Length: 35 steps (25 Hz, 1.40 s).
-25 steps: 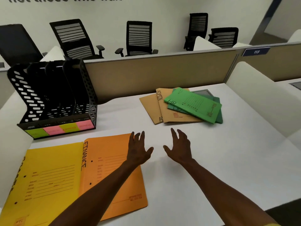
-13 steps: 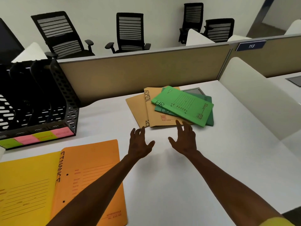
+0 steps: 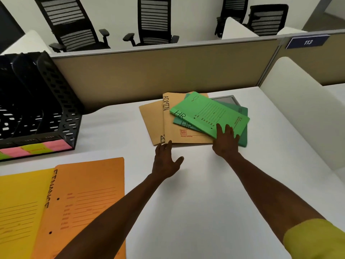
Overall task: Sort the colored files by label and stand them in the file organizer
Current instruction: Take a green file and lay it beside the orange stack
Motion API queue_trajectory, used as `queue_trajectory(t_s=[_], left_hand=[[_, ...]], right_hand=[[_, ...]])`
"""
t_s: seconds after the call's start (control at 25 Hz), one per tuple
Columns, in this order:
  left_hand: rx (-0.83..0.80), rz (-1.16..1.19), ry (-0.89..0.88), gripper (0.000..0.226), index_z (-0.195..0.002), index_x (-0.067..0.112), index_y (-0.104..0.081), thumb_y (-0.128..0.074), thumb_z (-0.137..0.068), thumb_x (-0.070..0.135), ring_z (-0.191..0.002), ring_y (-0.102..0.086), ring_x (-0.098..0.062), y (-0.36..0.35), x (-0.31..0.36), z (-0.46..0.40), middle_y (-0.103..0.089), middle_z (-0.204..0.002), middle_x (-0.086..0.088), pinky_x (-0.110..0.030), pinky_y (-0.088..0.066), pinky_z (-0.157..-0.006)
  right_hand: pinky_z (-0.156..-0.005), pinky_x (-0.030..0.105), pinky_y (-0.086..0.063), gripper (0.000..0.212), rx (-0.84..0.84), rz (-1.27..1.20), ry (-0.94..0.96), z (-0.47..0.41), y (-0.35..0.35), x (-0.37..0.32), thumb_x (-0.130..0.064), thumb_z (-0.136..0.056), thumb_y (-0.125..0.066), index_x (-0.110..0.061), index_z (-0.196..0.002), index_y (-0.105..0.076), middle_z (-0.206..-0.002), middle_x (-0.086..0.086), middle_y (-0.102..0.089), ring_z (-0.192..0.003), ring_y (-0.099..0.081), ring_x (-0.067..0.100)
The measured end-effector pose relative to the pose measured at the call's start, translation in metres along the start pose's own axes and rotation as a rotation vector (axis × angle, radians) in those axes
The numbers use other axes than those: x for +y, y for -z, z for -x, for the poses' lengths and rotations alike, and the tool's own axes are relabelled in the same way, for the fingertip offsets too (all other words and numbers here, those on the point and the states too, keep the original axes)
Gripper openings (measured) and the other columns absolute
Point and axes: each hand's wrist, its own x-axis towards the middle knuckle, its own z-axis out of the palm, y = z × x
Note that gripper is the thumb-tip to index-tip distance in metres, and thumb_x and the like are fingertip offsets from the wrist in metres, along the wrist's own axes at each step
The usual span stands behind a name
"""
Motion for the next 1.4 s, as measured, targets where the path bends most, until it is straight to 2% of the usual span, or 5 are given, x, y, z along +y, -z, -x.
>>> queue_trajectory(t_s=[0.24, 0.6, 0.8, 1.0, 1.4], left_hand=[[0.023, 0.025, 0.013, 0.083, -0.154, 0.012, -0.025, -0.065, -0.089, 0.045, -0.149, -0.014, -0.025, -0.002, -0.005, -0.008, -0.030, -0.158, -0.009, -0.038, -0.026, -0.118], [0.116, 0.274, 0.103, 0.066, -0.146, 0.016, -0.045, -0.061, -0.092, 0.051, -0.138, -0.041, -0.021, -0.016, 0.011, 0.000, -0.050, -0.146, -0.005, -0.030, -0.031, -0.112], [0.092, 0.858, 0.363, 0.045, -0.132, 0.030, -0.050, -0.067, -0.090, 0.037, -0.108, -0.065, -0.015, -0.015, 0.001, 0.007, -0.066, -0.125, 0.001, -0.038, -0.056, -0.093], [0.121, 0.921, 0.396, 0.044, -0.136, 0.027, -0.046, -0.055, -0.097, 0.008, -0.107, -0.067, -0.019, -0.005, -0.025, 0.030, -0.066, -0.122, -0.002, -0.042, -0.059, -0.089], [0.003, 1.149, 0.455, 0.038, -0.133, 0.029, -0.051, -0.045, -0.103, 0.007, -0.108, -0.069, -0.026, 0.006, -0.078, 0.100, -0.066, -0.129, -0.004, -0.048, -0.057, -0.090]], right_hand=[[-0.095, 0.050, -0.043, 0.064, 0.007, 0.175, 0.060, -0.003, -0.016, 0.011, -0.018, -0.087, -0.054, -0.015, -0.147, -0.031, -0.122, 0.017, -0.054, -0.112, -0.054, 0.036], [-0.076, 0.041, -0.044, 0.033, 0.236, 0.133, 0.311, 0.072, -0.009, -0.042, -0.038, -0.080, -0.062, -0.013, -0.102, -0.065, -0.085, 0.010, -0.065, -0.078, -0.061, 0.031], [-0.073, 0.038, -0.043, 0.040, 0.179, 0.024, 0.341, 0.148, -0.023, -0.089, -0.050, -0.078, -0.059, -0.019, -0.104, -0.065, -0.087, 0.004, -0.063, -0.078, -0.061, 0.026], [-0.080, 0.035, -0.048, 0.064, 0.123, -0.276, 0.292, 0.164, -0.026, -0.097, -0.074, -0.073, -0.054, -0.025, -0.110, -0.069, -0.097, -0.003, -0.068, -0.091, -0.062, 0.018], [-0.099, 0.043, -0.046, 0.075, -0.075, -0.616, -0.177, 0.135, -0.036, -0.043, -0.058, -0.083, -0.066, -0.016, -0.142, -0.046, -0.131, 0.011, -0.061, -0.121, -0.055, 0.034]])
